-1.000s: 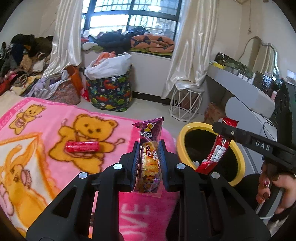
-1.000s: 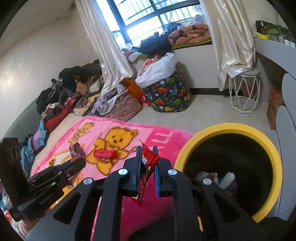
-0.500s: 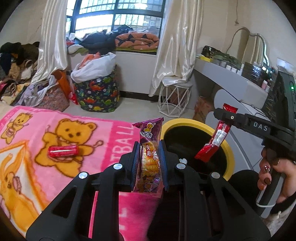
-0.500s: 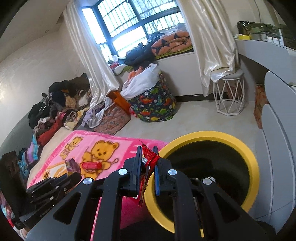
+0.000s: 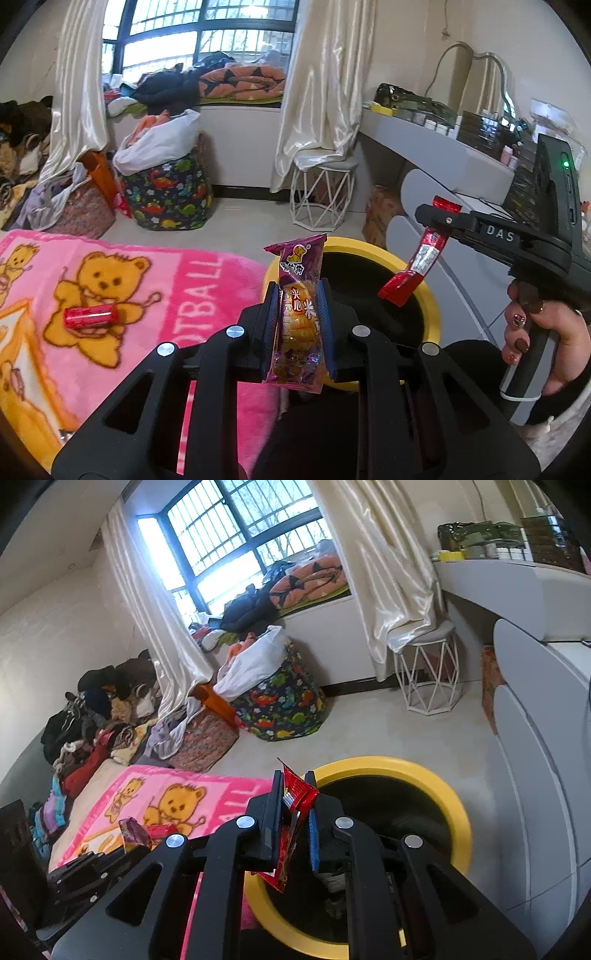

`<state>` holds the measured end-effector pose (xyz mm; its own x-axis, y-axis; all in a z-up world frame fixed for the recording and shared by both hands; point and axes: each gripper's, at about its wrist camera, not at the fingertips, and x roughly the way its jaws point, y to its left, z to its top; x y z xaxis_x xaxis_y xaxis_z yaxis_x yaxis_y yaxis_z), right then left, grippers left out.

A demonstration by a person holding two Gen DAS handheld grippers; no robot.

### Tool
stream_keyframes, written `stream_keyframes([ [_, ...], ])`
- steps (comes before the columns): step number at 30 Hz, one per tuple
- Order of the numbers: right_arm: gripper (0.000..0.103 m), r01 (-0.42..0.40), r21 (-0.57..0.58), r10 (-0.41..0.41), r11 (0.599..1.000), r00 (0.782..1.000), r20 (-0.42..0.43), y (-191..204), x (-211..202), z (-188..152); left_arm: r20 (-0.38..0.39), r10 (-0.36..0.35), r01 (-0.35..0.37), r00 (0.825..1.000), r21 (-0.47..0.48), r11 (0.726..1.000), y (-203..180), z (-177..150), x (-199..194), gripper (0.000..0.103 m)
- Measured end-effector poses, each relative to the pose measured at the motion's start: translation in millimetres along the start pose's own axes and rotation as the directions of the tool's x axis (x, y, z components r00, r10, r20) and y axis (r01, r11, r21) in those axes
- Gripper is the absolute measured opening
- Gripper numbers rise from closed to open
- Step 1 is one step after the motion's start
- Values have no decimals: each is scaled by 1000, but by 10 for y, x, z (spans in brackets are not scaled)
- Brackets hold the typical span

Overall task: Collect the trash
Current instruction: 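Carry the snack wrapper and red wrapper with both tools over the bin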

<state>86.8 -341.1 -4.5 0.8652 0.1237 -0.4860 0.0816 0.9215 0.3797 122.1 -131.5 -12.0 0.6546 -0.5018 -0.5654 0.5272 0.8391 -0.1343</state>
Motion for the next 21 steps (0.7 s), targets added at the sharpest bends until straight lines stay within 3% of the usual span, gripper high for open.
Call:
stream_keyframes([
  [21, 11, 69, 79, -72, 994, 997, 37, -493, -64, 47, -54, -82, 86, 995, 60, 995, -431, 37, 409, 15],
])
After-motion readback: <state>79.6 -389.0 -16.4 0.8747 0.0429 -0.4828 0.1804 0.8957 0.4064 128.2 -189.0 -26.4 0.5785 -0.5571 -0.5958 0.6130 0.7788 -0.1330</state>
